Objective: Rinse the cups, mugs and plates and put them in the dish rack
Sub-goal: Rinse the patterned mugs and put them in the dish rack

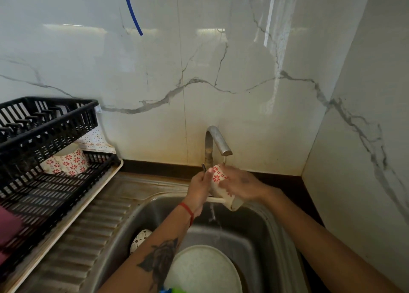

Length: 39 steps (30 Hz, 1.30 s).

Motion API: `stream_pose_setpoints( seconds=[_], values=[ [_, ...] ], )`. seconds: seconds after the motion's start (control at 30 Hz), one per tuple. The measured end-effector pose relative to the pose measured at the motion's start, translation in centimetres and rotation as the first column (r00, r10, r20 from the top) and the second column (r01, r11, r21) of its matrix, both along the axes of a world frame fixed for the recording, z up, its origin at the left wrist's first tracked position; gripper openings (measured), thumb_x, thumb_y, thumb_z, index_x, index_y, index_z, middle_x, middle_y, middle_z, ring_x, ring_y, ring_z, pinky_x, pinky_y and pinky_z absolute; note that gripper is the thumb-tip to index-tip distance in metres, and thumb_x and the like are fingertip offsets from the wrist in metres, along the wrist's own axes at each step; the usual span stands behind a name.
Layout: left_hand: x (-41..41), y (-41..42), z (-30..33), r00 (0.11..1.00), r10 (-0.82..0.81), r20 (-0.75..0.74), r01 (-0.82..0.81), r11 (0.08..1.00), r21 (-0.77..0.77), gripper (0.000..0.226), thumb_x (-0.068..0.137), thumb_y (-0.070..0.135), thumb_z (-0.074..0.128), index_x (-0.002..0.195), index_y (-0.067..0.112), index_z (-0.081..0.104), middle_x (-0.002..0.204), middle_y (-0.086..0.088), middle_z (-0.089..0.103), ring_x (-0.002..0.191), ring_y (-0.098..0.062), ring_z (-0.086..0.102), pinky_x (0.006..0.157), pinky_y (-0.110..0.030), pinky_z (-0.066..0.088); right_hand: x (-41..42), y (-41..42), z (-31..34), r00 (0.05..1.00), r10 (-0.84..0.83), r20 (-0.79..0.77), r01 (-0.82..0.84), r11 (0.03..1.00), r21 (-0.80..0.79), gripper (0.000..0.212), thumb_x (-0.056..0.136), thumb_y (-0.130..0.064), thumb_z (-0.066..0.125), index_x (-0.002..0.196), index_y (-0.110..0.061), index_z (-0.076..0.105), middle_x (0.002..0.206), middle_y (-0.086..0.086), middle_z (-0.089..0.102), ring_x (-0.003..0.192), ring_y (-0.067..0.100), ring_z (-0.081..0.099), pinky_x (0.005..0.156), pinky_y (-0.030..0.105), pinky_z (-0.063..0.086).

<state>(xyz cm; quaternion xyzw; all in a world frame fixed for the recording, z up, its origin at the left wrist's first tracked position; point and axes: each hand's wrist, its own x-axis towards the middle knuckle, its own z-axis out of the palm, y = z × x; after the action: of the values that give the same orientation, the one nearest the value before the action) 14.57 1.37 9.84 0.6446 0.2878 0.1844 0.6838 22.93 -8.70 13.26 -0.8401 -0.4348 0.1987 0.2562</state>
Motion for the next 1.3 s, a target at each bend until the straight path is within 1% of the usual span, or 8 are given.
stream_pose_setpoints(
  seconds=[0.17, 0.33, 0.53, 0.8, 0.93, 1.03, 1.13, 1.3],
  values=[
    [0.0, -0.3, -0.3, 1.000, 0.007, 0.014, -0.005, 0.989, -0.151, 0.035, 0.104, 0.030, 0.034, 0.107, 0.015, 0.065, 0.107, -0.007, 0.069, 0.103, -0.019, 0.065, 0.086, -0.033, 0.052, -2.5, 0.8, -3.7, 0.685, 0.206, 0.699, -0.088, 0.976, -0.201, 0.065, 0.100, -0.044, 0.018, 0.151, -0.013, -0.008, 0.159, 0.009, -0.013, 0.146, 0.026, -0.016, 0.113, 0.047, -0.013],
    [-0.5, 0.3, 0.4, 0.995, 0.053, 0.079, -0.046, 0.995, -0.088, 0.034, 0.104, 0.029, 0.034, 0.107, 0.013, 0.063, 0.111, -0.012, 0.066, 0.100, -0.021, 0.063, 0.088, -0.034, 0.049, -0.1, 0.7, -2.9, 0.790, 0.237, 0.566, -0.199, 0.972, -0.128, 0.065, 0.094, -0.063, 0.010, 0.149, -0.037, -0.013, 0.160, -0.011, -0.012, 0.140, 0.027, 0.026, 0.106, 0.048, 0.036],
    [-0.4, 0.1, 0.6, 0.987, 0.095, 0.129, -0.088, 0.995, -0.054, 0.040, 0.102, 0.033, 0.036, 0.114, 0.003, 0.059, 0.109, -0.014, 0.065, 0.100, -0.024, 0.063, 0.072, -0.025, 0.049, 1.7, 1.6, -1.5, 0.996, -0.052, 0.077, 0.044, 0.995, 0.092, 0.070, 0.089, -0.069, 0.028, 0.149, -0.037, 0.013, 0.148, 0.004, 0.040, 0.118, 0.023, 0.053, 0.099, 0.041, 0.045],
    [-0.5, -0.2, 0.3, 0.988, 0.130, 0.083, -0.111, 0.973, -0.204, 0.040, 0.102, 0.041, 0.036, 0.114, 0.015, 0.065, 0.108, 0.000, 0.067, 0.101, -0.010, 0.057, 0.090, -0.030, 0.034, -1.3, 0.5, -4.3, 0.672, 0.132, 0.729, -0.200, 0.980, 0.007, 0.065, 0.099, -0.037, 0.041, 0.153, -0.021, 0.010, 0.161, 0.004, 0.007, 0.145, 0.029, 0.017, 0.113, 0.046, 0.025],
    [-0.8, -0.2, 0.6, 0.988, 0.095, 0.122, -0.074, 0.984, -0.164, 0.037, 0.101, 0.038, 0.037, 0.105, 0.014, 0.065, 0.097, -0.002, 0.070, 0.092, -0.014, 0.065, 0.072, -0.024, 0.045, 0.0, 1.1, -1.8, 0.809, 0.126, 0.574, -0.155, 0.988, 0.002, 0.069, 0.095, -0.056, 0.038, 0.151, -0.038, 0.003, 0.160, -0.003, 0.012, 0.131, 0.026, 0.040, 0.100, 0.041, 0.042],
    [-1.0, -0.1, 1.1, 0.985, 0.096, 0.142, -0.070, 0.981, -0.179, 0.034, 0.099, 0.040, 0.042, 0.102, 0.015, 0.065, 0.099, -0.005, 0.070, 0.096, -0.021, 0.064, 0.085, -0.034, 0.051, 2.0, 1.0, 0.6, 0.992, 0.123, 0.033, -0.125, 0.990, 0.059, 0.083, 0.083, -0.050, 0.065, 0.149, -0.042, 0.015, 0.147, 0.002, 0.038, 0.121, 0.024, 0.049, 0.101, 0.044, 0.044],
    [-1.4, -0.1, 1.0, 0.983, 0.109, 0.151, -0.069, 0.968, -0.243, 0.031, 0.097, 0.036, 0.047, 0.108, 0.012, 0.063, 0.107, -0.010, 0.067, 0.102, -0.028, 0.062, 0.094, -0.044, 0.049, 3.0, 0.1, 0.8, 0.874, 0.136, -0.467, -0.047, 0.979, 0.196, 0.085, 0.080, -0.024, 0.074, 0.147, -0.032, 0.023, 0.129, 0.003, 0.050, 0.112, 0.025, 0.055, 0.099, 0.048, 0.047],
    [-2.6, 1.4, 1.6, 0.963, -0.268, -0.013, 0.268, 0.962, 0.061, 0.028, 0.088, 0.016, 0.062, 0.115, 0.012, 0.056, 0.115, -0.010, 0.064, 0.109, -0.027, 0.060, 0.091, -0.037, 0.051, 1.8, -0.4, -1.6, 0.939, 0.018, -0.343, 0.040, 0.986, 0.159, 0.098, 0.072, -0.028, 0.079, 0.148, -0.043, 0.019, 0.136, 0.003, 0.045, 0.114, 0.023, 0.052, 0.097, 0.044, 0.049]
  ],
)
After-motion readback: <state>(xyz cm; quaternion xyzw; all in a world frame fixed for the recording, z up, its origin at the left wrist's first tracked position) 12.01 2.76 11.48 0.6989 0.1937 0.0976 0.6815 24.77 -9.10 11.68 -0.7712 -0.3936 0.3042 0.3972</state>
